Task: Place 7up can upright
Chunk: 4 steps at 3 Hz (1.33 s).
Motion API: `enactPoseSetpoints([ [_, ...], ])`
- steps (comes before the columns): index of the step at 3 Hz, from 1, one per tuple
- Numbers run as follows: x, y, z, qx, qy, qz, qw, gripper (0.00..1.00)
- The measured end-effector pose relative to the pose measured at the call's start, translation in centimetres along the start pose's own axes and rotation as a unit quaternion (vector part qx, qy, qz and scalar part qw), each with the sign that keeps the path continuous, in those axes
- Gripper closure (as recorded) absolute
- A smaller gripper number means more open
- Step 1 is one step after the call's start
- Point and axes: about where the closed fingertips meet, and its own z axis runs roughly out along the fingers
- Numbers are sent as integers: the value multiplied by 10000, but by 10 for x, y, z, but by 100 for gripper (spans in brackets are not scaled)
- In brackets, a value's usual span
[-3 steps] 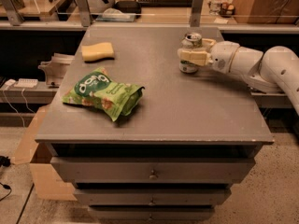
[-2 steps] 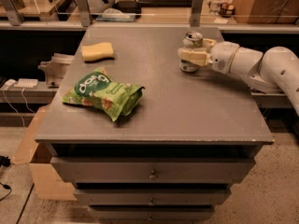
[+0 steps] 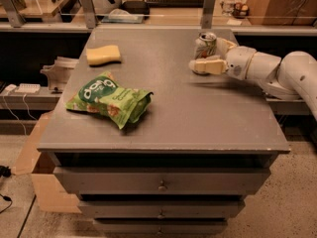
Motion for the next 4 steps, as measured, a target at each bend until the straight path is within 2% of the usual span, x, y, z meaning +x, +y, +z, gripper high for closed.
enactPoseSetpoints([
  [2,-2,-5,-15,37,110,-79,9999,0],
  [3,-3,-7,-36,157,323,-154,9992,0],
  [4,-3,-7,-36,156,323,-154,9992,0],
])
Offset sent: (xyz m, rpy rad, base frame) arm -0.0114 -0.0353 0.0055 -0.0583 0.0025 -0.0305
